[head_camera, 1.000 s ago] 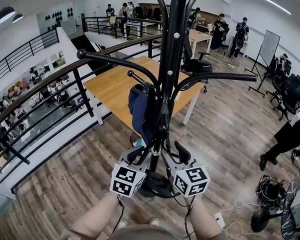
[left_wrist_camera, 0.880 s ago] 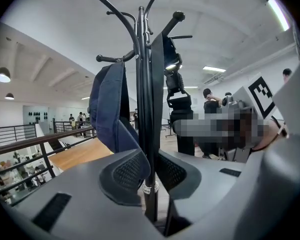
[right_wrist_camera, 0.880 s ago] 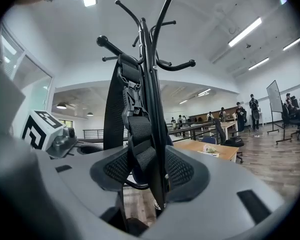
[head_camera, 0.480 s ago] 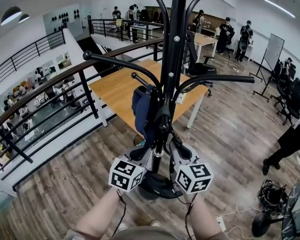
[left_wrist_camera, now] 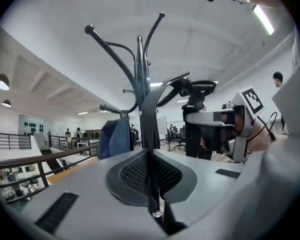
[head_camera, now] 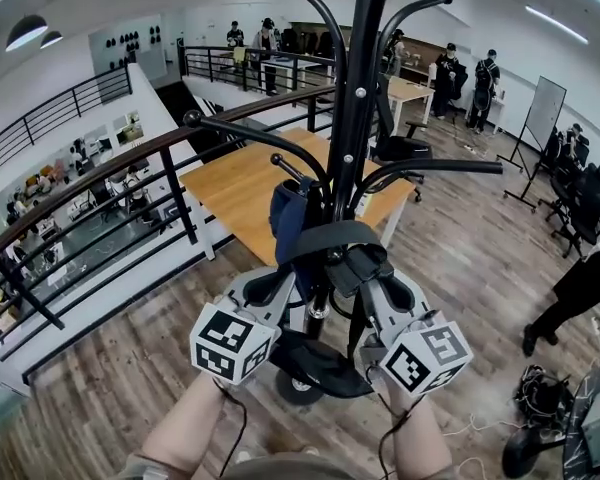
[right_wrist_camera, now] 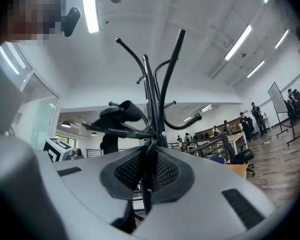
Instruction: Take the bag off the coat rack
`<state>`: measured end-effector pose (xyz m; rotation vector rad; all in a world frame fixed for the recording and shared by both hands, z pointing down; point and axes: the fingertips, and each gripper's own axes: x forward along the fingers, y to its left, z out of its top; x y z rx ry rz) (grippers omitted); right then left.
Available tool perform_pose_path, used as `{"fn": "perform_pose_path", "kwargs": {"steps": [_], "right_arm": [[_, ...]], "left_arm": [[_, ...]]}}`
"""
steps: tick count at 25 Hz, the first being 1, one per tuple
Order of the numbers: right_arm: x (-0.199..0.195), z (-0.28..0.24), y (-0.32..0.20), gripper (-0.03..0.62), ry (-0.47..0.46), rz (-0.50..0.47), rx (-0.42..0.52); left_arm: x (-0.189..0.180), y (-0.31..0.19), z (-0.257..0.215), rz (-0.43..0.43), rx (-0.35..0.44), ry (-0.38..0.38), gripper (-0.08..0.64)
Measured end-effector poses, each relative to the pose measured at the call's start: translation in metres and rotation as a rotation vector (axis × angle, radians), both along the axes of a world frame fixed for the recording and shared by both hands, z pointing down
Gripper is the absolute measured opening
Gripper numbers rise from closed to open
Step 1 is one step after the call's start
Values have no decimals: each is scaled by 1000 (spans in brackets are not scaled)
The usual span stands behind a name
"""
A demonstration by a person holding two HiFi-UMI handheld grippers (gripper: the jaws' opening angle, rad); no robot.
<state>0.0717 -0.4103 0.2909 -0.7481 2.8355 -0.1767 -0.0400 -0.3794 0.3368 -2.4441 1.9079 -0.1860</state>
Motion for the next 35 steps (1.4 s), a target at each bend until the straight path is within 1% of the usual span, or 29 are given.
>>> {"fn": "perform_pose_path", "kwargs": {"steps": [4,8,11,14,18,25,30,33,35], "right_arm": [[5,-39,22,44,-35,-31,54],[-4,-57,48,44,-40,-66,98],[-12,-67,57,44,-45,-97,107],[-25,-74,70,44,-45,-138,116],[-53,-77,85,44,-47,-196,127],[-114,-70,113,44,-75,-315,95],[-171,-55,138,44,-51,-436,74],[-201,-44,146,44,-42,-506,61],[-222,-33,150,44,-34,-559,51]], "left_arm": [[-10,18,-40,-5,66,17,15],[-29,46,-65,-28,127,21,15],[-43,59,-78,-51,145,23,15],[-62,78,-86,-95,149,22,15],[-92,109,-89,-173,150,7,15],[-154,180,-86,-346,123,-82,15],[-198,233,-74,-494,83,-93,15],[-217,253,-64,-566,57,-110,15],[-230,265,-55,-620,38,-108,15]]}}
